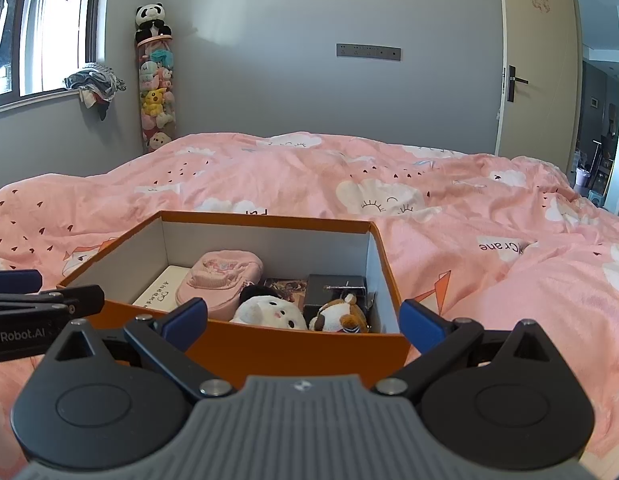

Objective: Organize objects

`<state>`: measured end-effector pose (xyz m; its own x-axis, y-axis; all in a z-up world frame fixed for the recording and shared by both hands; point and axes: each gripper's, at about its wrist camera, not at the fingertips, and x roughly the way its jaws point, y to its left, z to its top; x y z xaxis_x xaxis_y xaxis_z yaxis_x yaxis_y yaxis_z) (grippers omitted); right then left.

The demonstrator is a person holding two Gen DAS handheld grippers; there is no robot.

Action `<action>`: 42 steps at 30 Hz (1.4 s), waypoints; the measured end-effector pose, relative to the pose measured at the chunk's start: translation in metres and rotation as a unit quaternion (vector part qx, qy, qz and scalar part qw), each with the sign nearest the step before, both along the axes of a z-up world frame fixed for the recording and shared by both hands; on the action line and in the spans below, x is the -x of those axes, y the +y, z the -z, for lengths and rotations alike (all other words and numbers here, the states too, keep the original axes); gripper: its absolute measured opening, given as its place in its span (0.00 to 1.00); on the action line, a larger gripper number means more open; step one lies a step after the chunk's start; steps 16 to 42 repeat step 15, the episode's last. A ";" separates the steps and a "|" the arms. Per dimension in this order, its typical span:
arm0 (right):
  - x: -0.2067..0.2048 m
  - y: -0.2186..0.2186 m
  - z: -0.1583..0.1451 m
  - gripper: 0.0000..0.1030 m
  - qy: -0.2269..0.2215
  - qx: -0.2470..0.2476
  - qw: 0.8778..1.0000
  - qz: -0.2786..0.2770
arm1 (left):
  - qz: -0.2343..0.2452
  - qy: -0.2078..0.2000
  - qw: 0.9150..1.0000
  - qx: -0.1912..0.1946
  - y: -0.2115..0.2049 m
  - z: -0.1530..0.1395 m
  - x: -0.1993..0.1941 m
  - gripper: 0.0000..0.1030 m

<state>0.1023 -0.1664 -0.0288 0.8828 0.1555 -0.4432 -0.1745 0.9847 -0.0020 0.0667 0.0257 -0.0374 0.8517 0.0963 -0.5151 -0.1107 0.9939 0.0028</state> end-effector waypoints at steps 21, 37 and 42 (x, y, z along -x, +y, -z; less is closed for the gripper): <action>0.001 0.001 0.000 0.99 0.001 0.002 1.000 0.000 | 0.005 -0.006 1.000 -0.007 0.000 -0.003 0.000 0.86; 0.001 0.001 0.000 0.99 0.001 0.002 1.000 0.000 | 0.005 -0.006 1.000 -0.007 0.000 -0.003 0.000 0.86; 0.001 0.001 0.000 0.99 0.001 0.002 1.000 0.000 | 0.005 -0.006 1.000 -0.007 0.000 -0.003 0.000 0.86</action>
